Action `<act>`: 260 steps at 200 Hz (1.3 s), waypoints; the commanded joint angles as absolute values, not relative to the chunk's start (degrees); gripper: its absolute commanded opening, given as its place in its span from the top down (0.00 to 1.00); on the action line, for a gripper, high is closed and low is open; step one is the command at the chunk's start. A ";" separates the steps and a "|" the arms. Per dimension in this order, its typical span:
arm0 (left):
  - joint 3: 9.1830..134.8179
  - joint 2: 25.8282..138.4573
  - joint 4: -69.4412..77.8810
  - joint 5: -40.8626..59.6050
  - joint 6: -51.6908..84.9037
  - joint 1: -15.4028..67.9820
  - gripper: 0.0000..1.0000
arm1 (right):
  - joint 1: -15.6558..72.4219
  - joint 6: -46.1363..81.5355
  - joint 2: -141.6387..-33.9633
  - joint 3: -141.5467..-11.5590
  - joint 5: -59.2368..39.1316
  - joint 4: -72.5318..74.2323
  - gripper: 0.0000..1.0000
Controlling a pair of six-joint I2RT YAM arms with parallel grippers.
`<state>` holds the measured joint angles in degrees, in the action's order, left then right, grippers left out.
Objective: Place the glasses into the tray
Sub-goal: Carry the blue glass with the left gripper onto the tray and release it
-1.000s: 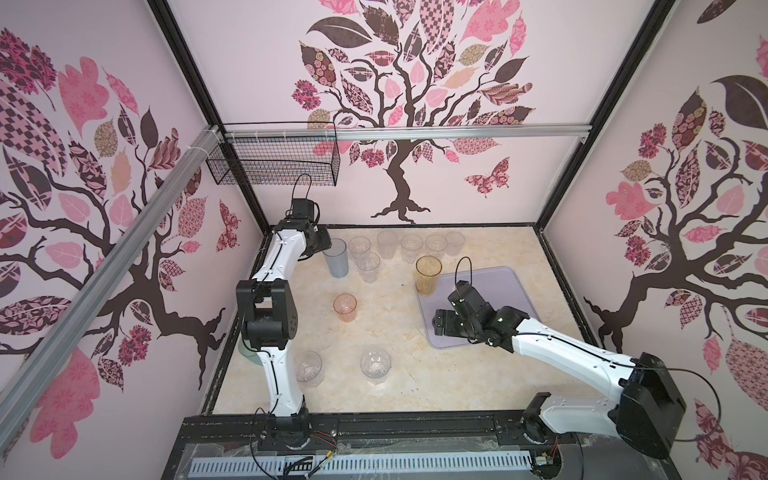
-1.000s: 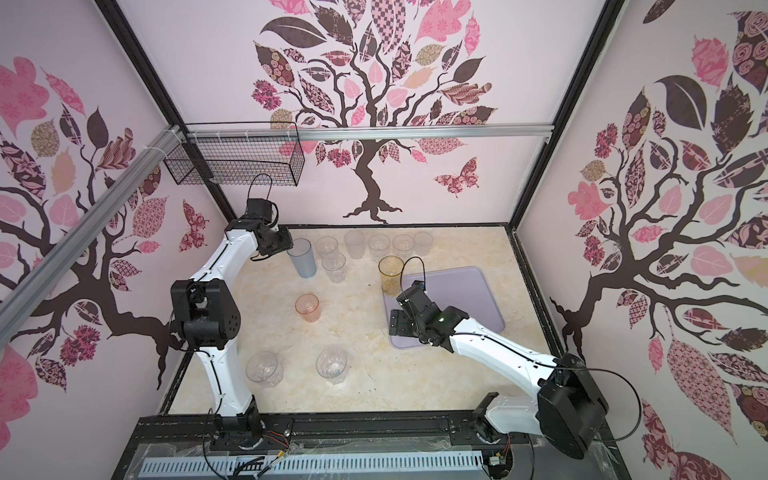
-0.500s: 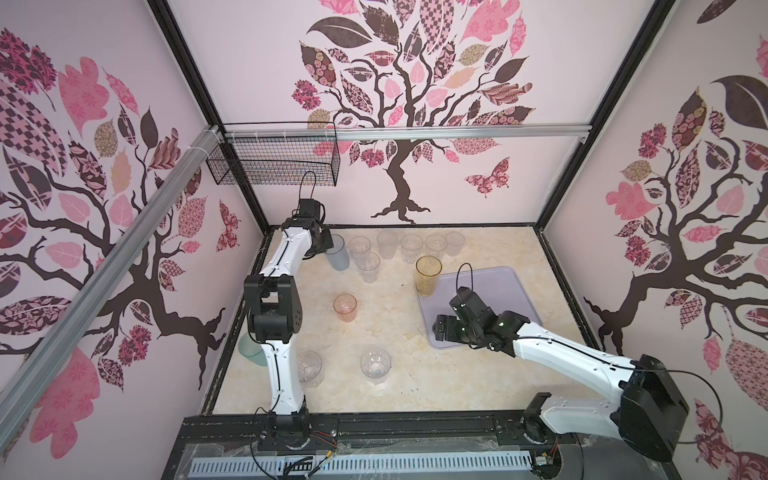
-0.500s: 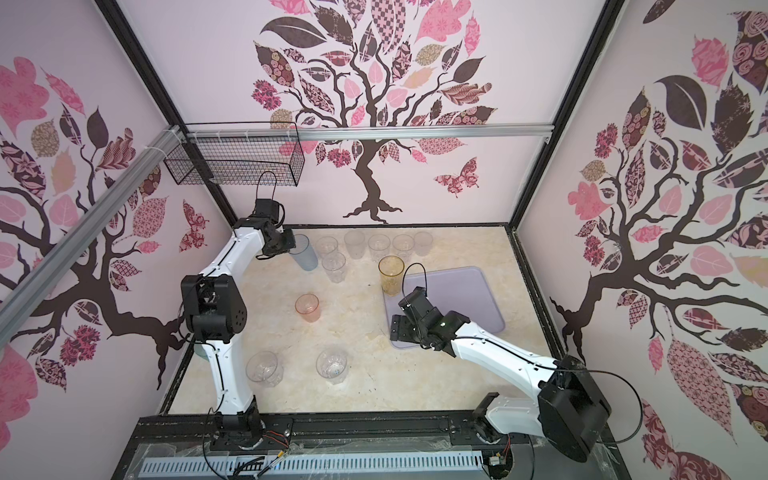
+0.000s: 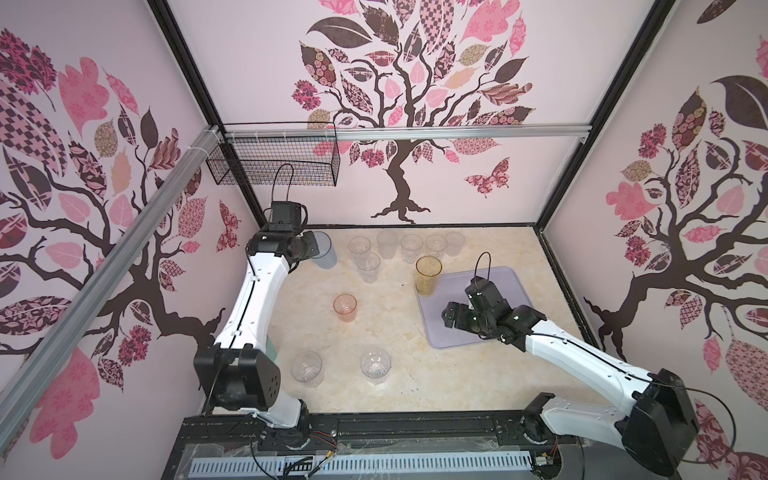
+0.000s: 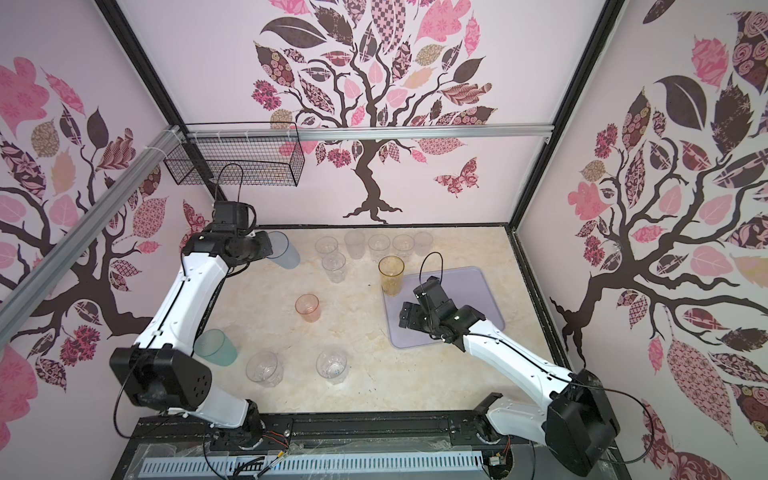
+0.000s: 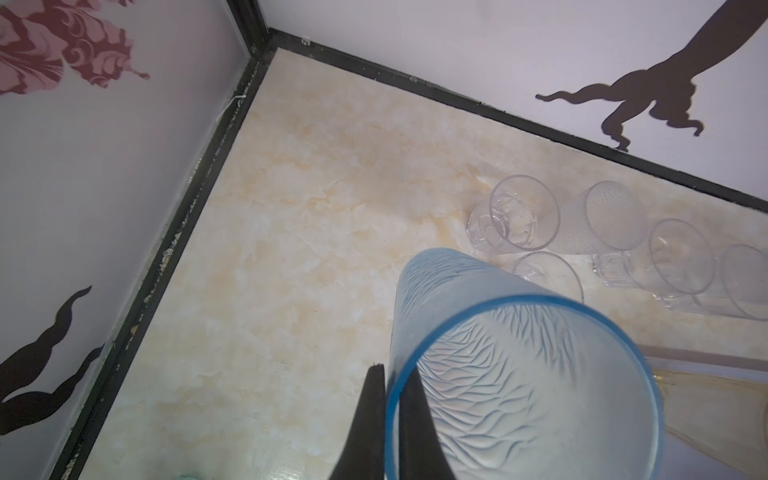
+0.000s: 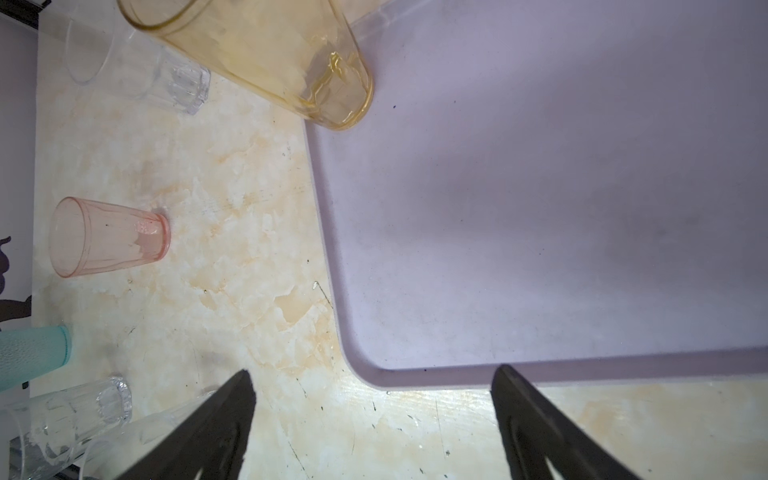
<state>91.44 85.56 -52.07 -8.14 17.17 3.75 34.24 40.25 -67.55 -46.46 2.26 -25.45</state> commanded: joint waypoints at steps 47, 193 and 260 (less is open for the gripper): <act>92.69 80.73 -56.78 -14.51 23.06 35.57 1.00 | 26.97 42.07 -62.51 -41.38 0.75 -24.81 0.08; 103.47 110.59 -51.73 -12.24 23.04 52.08 1.00 | 21.18 41.86 -61.95 -34.99 -4.37 -22.39 0.09; 105.20 113.82 -52.27 -12.44 21.20 48.26 1.00 | 21.10 40.72 -62.87 -33.77 -3.79 -21.59 0.09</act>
